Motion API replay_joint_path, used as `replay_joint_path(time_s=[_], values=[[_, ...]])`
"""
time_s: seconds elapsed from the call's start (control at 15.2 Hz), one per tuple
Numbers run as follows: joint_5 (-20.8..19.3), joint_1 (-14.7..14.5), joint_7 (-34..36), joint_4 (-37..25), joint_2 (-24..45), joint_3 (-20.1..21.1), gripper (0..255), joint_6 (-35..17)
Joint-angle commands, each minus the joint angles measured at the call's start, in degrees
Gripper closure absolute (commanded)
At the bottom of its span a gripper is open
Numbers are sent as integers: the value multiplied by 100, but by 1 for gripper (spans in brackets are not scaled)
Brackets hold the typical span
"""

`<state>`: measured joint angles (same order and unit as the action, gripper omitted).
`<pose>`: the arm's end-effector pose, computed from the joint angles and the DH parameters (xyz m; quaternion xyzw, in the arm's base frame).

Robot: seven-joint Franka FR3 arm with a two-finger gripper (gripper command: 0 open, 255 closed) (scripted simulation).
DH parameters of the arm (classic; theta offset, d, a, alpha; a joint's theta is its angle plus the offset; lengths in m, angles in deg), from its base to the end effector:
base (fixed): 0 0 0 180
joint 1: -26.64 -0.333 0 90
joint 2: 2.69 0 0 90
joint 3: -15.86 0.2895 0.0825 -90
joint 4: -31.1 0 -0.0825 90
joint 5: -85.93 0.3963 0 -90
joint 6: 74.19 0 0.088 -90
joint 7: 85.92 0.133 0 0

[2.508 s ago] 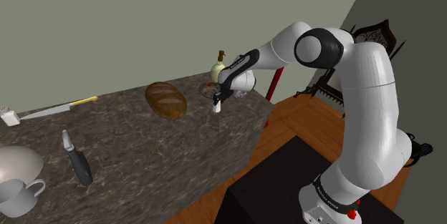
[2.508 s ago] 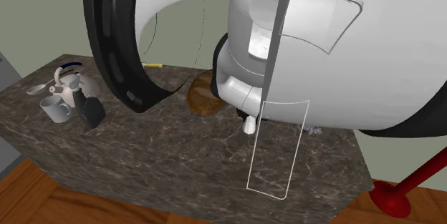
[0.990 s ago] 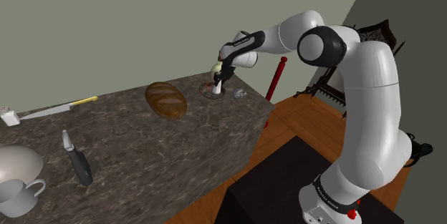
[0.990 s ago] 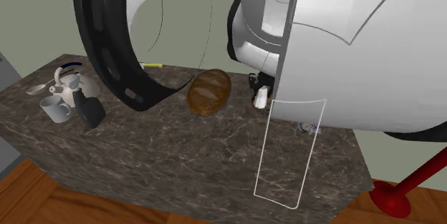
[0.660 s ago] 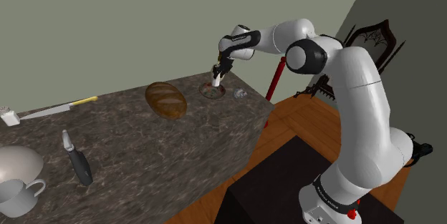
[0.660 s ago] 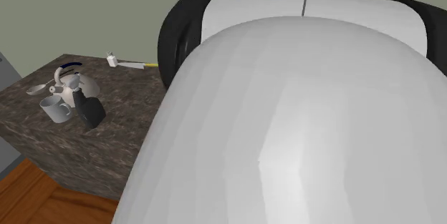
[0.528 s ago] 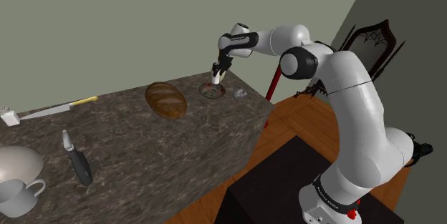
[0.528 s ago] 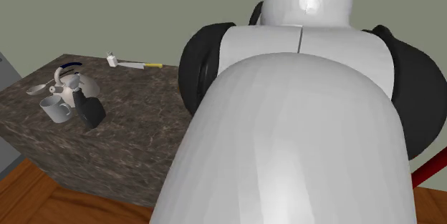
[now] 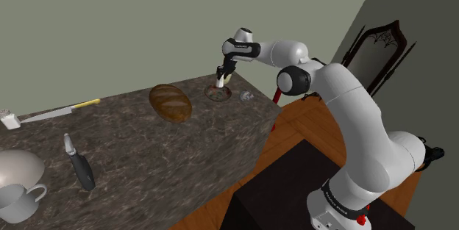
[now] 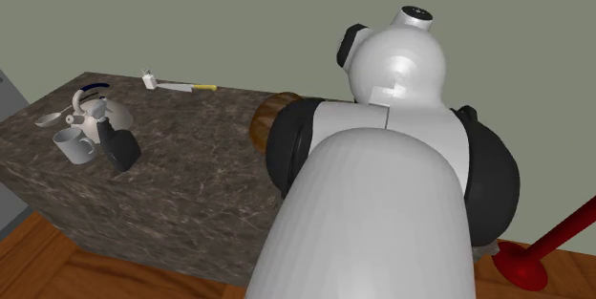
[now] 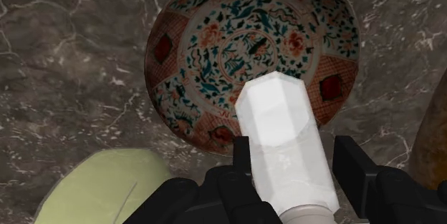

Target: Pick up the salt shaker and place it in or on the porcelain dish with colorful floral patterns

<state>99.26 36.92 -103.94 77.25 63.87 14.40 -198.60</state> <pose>0.7971 -0.1424 0.1845 -0.9906 -0.0076 -0.1213 0.0621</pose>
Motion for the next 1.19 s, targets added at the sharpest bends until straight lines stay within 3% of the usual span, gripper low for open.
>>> replay_joint_path(time_s=[0.0,0.53,1.06,1.12], values=[[4,5,-16,-51,112,7,255,-62],[10,15,-48,-413,651,31,255,-238],[10,15,-48,-413,652,31,255,-238],[10,15,-48,-414,652,31,0,-238]])
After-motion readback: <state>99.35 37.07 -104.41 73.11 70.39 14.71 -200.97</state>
